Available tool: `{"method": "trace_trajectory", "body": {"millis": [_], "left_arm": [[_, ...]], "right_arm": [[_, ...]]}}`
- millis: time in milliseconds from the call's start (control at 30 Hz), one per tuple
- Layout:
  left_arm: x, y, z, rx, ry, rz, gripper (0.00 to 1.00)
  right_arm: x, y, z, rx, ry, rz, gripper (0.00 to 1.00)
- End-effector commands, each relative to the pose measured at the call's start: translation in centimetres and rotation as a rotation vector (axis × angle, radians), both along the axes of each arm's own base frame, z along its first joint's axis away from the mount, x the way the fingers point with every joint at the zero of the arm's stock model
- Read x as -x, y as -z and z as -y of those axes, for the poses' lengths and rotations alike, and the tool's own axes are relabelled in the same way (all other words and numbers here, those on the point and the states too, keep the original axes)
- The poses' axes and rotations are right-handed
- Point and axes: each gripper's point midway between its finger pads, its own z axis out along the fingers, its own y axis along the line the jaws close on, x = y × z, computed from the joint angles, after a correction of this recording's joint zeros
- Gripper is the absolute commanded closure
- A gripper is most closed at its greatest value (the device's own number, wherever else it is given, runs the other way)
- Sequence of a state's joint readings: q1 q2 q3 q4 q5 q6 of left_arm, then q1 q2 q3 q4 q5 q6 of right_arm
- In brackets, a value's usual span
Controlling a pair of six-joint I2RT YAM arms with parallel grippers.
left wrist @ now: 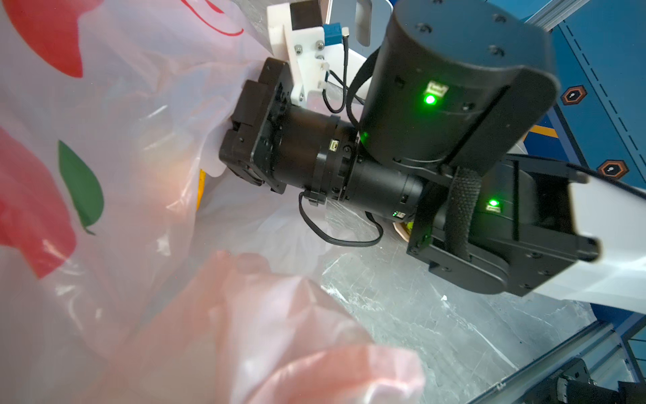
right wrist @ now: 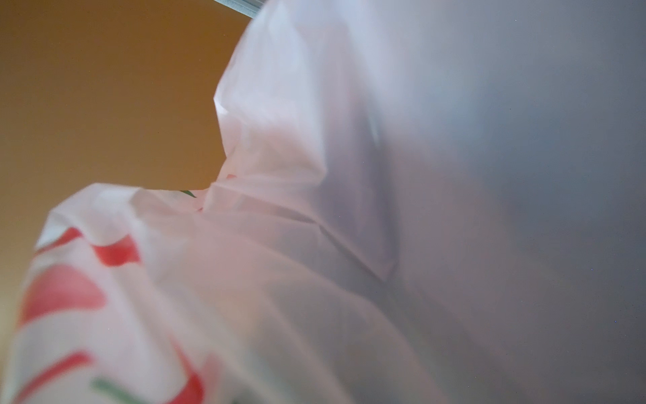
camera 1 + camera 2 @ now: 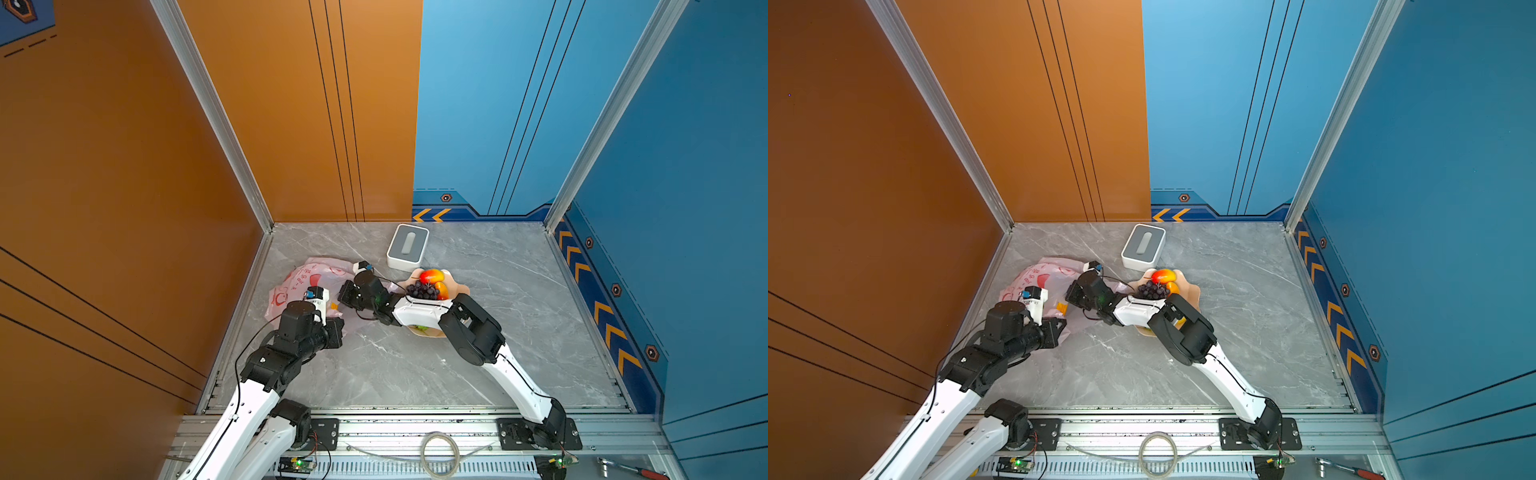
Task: Place the fruits into the plastic bag
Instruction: Place the fruit in the plastic bag.
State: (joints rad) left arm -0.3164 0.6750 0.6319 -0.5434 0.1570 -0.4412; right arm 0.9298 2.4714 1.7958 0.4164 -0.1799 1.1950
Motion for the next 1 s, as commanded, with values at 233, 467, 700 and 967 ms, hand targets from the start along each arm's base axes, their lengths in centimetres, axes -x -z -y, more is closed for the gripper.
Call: {"method": "trace_trajectory", "body": {"millis": [233,467,700,967], "left_arm": [[0.3,-0.4,-0.2,-0.019,-0.006,0.013,1.00],[0.3,-0.3,-0.2,-0.021,-0.006,0.009,1.00],[0.4,-0.3,-0.3,-0.027,-0.009,0.012,1.00],[0.4,-0.2,-0.3,-0.033,-0.009,0.008,1.00]], "right_arm": [[1.9,-0.9,-2.8,-0.001,-0.157,0.022,0.78],[2.6,-0.4,-2.5,0.053,-0.199,0.026,0.67],[3.2,-0.7,-2.4,0.073,-0.235,0.036,0.52],[3.9,-2.5,-1.5,0.113,-0.272,0.076,0.39]]}}
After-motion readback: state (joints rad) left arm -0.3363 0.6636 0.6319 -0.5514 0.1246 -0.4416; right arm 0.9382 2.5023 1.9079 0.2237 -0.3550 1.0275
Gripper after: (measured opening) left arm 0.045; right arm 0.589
